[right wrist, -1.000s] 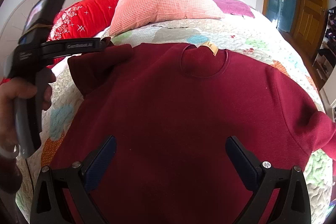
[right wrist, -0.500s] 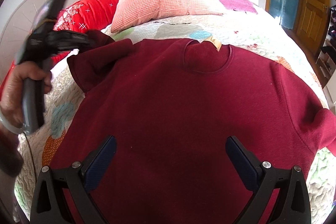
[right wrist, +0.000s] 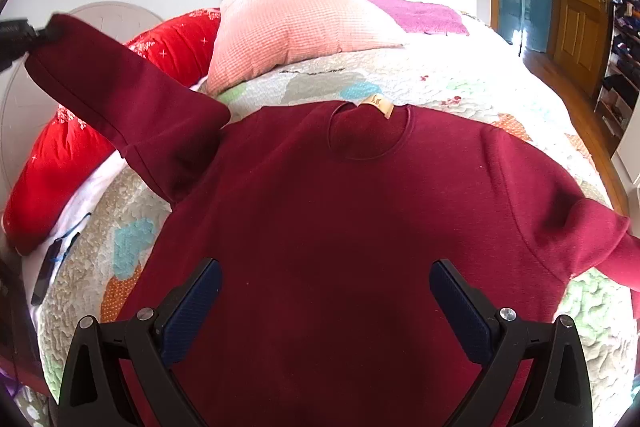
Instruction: Fold small clothes
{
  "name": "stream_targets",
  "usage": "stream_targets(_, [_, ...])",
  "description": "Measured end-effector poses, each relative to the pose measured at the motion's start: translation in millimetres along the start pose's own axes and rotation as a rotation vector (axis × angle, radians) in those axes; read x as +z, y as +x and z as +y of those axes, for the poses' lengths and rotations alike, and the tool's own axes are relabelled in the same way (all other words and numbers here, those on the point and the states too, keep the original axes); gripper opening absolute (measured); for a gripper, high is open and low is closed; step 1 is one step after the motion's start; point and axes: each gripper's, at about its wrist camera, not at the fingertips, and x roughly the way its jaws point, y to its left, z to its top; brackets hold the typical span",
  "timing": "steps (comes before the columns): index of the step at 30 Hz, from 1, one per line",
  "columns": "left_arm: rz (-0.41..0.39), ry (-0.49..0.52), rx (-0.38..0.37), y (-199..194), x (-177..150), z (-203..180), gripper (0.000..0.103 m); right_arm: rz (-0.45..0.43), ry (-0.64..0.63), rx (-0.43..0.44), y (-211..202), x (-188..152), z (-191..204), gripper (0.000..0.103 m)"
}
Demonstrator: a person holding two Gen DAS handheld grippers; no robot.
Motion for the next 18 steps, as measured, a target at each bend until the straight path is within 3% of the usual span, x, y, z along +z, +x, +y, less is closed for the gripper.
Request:
stream_targets(5, [0.015, 0.071, -0.194, -27, 11, -63, 0.005, -0.022, 0.037, -0.025, -14, 2, -23, 0.103])
stream_targets(9, [0.044, 0.112, -0.311, -24, 9, -112, 0.005, -0.038, 0.087, -0.065, -24, 6, -51, 0.103])
stream_targets(13, [0.11, 0.126, -0.418, 6, -8, -166, 0.005, -0.045, 0.131, -0.102, -30, 5, -76, 0.103])
stream_targets(18, [0.216, 0.074, -0.554, 57, -44, -224, 0.005, -0.041, 0.156, -0.135, -32, 3, -100, 0.103])
